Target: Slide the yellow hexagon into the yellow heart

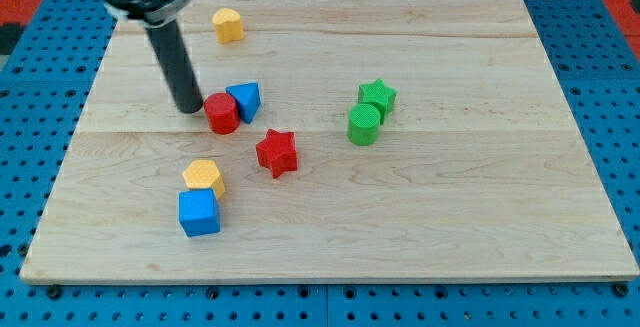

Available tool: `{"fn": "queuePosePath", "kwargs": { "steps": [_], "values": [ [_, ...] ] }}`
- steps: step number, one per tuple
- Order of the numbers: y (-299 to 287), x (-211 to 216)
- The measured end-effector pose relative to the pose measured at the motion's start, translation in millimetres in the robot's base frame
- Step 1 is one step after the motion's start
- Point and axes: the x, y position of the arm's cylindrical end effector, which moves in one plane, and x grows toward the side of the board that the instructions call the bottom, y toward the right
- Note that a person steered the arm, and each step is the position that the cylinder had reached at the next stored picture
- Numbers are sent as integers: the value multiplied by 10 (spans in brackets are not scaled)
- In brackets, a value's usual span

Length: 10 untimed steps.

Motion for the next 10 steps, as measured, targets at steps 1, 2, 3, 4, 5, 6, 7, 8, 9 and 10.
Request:
{"fn": "queuePosePath", "kwargs": {
  "steps": [1, 2, 3, 4, 5, 6, 7, 8, 9, 10],
  "values": [
    [208, 139],
    [261, 423],
    [123, 414],
    [-362, 608],
    [-542, 1030],
    [-497, 1410],
    [373, 1565],
    [406, 1318],
    [48, 1115],
    [-404, 886]
  ]
}}
